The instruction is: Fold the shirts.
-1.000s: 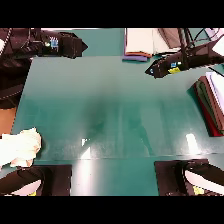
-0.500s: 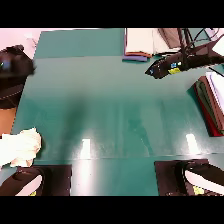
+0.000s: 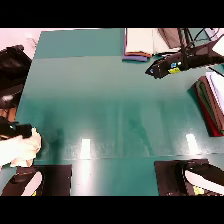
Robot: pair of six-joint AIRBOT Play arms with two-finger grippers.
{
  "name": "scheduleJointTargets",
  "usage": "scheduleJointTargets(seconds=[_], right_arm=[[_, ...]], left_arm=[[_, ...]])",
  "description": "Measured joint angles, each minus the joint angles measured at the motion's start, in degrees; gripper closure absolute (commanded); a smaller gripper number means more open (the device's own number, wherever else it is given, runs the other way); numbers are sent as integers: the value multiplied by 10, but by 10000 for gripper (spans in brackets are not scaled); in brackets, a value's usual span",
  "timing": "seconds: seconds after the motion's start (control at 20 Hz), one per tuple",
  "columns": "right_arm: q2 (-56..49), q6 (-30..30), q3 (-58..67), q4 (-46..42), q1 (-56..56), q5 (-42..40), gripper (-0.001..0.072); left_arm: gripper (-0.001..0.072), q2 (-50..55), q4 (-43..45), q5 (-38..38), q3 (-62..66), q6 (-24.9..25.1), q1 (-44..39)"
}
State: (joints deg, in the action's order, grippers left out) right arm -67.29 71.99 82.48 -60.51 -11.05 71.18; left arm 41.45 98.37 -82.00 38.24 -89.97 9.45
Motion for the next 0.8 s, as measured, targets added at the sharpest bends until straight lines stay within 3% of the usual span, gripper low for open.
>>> scheduleJointTargets(seconds=[0.05, 0.15, 0.2, 0.45, 0.65, 0.8], right_arm=[[0, 0, 0, 0, 0, 0, 696], [0, 0, 0, 0, 0, 0, 696], [0, 0, 0, 0, 0, -1, 696], [11, 0, 0, 2, 3, -12, 696], [54, 0, 0, 8, 23, -59, 696], [95, 0, 0, 9, 51, -100, 697]], left_arm=[[45, -2, 4, 1, -20, -3, 3], [509, -3, 12, 4, -43, -9, 6], [685, -4, 16, 5, -48, -11, 7], [682, -21, 9, 7, 25, -15, 9], [684, -36, -44, 21, 204, -17, -10], [684, -39, -83, 54, 325, -34, -77]])
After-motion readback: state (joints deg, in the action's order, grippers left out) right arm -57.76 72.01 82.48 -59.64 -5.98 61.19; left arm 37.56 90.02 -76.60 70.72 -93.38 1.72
